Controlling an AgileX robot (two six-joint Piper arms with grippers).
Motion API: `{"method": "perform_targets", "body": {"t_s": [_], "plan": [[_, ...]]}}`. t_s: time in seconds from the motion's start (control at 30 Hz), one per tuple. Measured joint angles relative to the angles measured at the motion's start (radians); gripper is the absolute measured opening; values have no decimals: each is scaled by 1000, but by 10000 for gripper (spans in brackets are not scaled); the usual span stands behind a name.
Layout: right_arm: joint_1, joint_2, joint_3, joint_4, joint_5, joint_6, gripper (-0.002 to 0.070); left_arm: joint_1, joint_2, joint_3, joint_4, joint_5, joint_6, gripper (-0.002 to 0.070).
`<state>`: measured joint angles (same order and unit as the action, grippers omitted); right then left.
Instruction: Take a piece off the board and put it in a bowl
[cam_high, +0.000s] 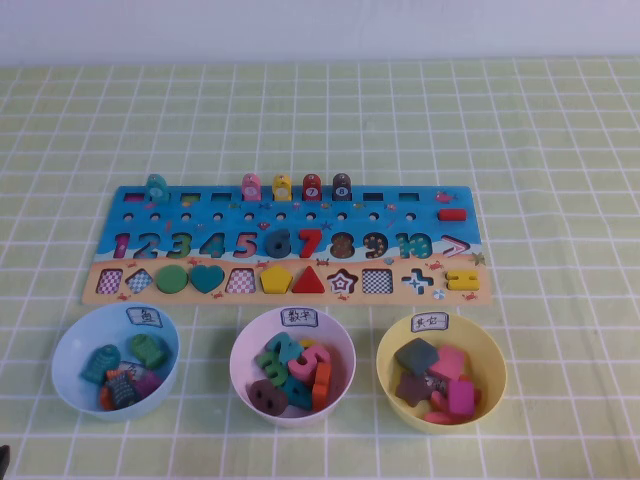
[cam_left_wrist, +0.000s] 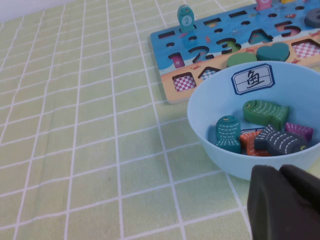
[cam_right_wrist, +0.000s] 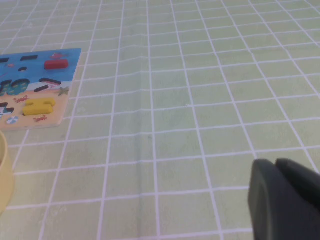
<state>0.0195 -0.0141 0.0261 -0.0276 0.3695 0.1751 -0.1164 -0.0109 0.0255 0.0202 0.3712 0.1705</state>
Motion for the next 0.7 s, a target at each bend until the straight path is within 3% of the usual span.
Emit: {"method": "perform_targets", "body": {"t_s": [0.37,0.7], "plan": [[0,0,0,0,0,0,-17,0,0,0,2,0,0,-3],[0,0,0,0,0,0,-17,0,0,0,131,1,0,-3]]}}
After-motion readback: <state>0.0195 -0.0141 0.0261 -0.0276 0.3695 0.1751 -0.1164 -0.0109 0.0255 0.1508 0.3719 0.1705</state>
